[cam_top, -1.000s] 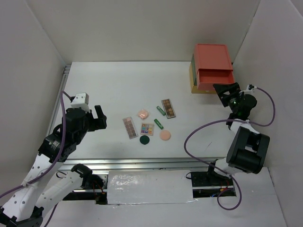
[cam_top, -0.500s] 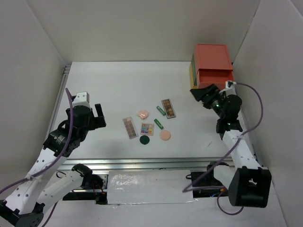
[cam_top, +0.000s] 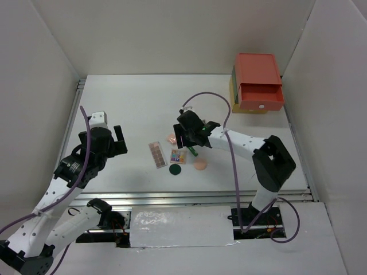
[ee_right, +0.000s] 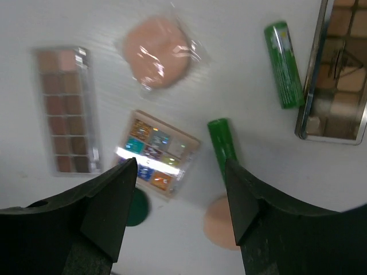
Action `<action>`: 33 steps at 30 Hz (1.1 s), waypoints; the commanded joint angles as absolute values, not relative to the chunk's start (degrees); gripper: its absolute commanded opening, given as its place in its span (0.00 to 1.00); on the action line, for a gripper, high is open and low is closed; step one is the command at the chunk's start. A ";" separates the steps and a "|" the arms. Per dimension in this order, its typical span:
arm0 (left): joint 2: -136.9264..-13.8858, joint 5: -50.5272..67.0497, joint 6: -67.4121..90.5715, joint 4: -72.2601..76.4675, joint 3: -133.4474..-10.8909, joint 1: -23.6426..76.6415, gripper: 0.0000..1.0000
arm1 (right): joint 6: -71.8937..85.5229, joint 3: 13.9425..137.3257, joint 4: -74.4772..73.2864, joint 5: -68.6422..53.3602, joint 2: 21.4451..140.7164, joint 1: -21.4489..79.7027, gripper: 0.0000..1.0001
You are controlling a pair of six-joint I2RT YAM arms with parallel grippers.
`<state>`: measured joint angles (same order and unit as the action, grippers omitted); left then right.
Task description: Organize the makeup
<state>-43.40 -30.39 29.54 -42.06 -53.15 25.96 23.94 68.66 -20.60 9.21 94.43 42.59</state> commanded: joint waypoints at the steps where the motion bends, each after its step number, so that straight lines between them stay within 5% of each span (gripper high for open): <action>1: -43.68 -31.73 30.67 -41.66 -55.11 25.58 0.99 | 21.09 71.54 -29.10 17.49 98.34 42.98 0.70; 16: -43.68 -30.24 29.80 -40.87 -54.84 25.58 0.99 | 20.83 68.12 -25.49 15.56 105.99 42.89 0.58; 21: -43.95 -29.88 29.71 -40.96 -54.93 25.58 0.99 | 20.74 67.94 -24.96 15.47 107.49 42.72 0.48; 26: -43.51 -29.44 29.44 -40.61 -54.67 25.66 0.99 | 21.18 67.50 -24.17 15.29 106.36 42.80 0.21; 33: -43.59 -28.92 29.09 -40.43 -54.67 25.58 0.99 | 22.50 67.59 -24.08 17.58 93.71 42.19 0.15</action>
<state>-44.10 -29.23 30.04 -41.98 -53.15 25.91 21.61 66.65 -26.24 14.98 103.00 42.78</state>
